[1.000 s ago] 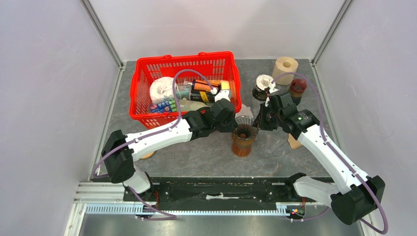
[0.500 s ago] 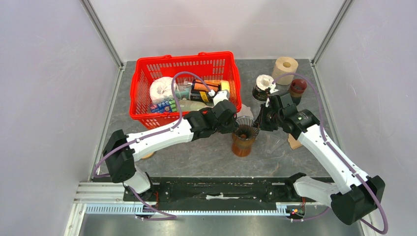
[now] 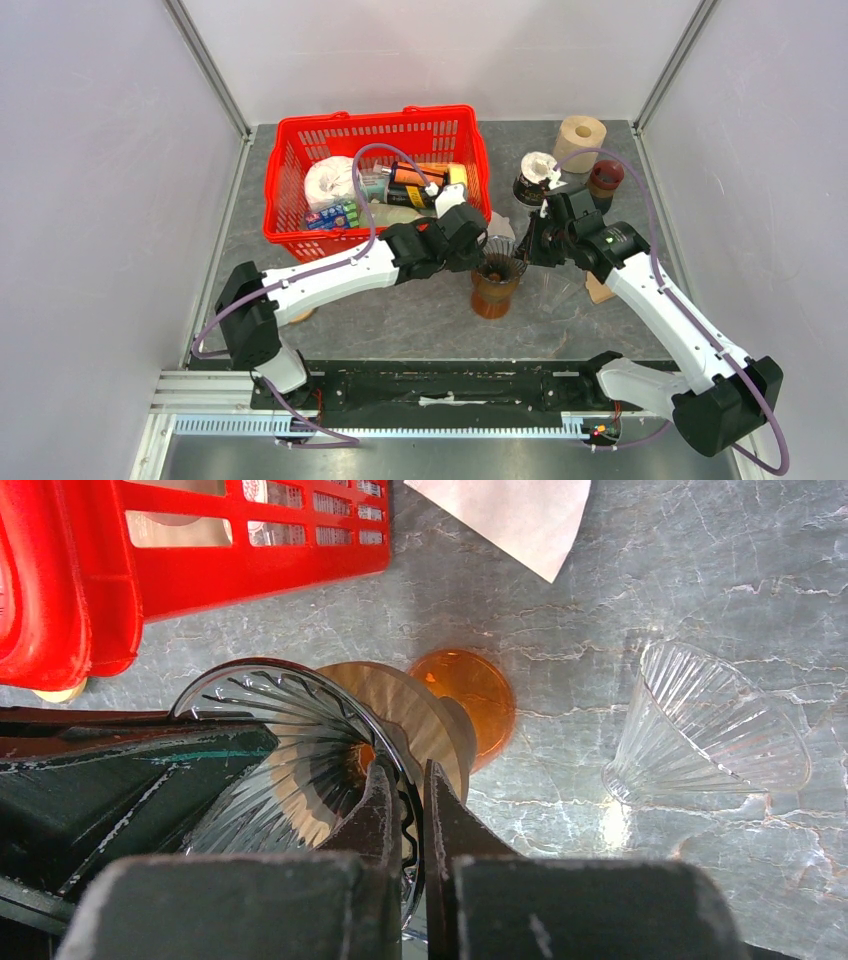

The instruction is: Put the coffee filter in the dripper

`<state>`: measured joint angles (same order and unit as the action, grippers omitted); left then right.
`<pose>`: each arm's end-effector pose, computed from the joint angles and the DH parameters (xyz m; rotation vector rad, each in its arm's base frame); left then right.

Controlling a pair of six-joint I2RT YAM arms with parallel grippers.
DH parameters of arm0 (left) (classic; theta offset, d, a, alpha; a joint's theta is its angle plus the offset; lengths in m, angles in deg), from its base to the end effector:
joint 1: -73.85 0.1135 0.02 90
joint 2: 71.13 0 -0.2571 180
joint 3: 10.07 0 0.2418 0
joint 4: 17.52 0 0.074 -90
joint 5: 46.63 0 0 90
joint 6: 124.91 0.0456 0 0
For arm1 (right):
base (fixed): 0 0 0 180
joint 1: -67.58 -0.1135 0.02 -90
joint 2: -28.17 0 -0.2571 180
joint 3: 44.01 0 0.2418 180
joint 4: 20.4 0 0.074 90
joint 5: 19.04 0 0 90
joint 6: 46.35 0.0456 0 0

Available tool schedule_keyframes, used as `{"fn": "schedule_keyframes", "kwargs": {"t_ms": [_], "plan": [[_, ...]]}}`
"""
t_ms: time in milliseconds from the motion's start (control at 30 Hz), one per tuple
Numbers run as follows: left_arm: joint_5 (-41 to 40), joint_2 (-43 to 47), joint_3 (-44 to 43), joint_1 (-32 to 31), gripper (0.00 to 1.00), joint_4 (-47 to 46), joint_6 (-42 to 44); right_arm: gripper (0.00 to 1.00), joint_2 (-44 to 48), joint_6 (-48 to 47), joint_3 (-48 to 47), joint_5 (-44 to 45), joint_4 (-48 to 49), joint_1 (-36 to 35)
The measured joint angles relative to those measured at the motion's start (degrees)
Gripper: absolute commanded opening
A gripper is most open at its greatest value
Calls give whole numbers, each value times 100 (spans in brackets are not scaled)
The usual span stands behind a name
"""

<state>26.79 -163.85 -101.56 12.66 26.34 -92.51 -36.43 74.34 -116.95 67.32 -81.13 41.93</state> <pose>0.1835 -0.3066 0.2818 -0.0698 2.4224 -0.6810 0.1988 0.0987 0.2861 0.0846 2.5487 0.4814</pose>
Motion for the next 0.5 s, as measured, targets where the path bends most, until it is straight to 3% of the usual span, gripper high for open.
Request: {"fn": "schedule_keyframes", "kwargs": {"t_ms": [400,500], "plan": [[85,-328,-640,-44,20,610,81,4,2,-76,-310,72,-459,9],[118,-374,-706,-81,27,673,120,9,-39,-79,-431,87,-660,7]]}}
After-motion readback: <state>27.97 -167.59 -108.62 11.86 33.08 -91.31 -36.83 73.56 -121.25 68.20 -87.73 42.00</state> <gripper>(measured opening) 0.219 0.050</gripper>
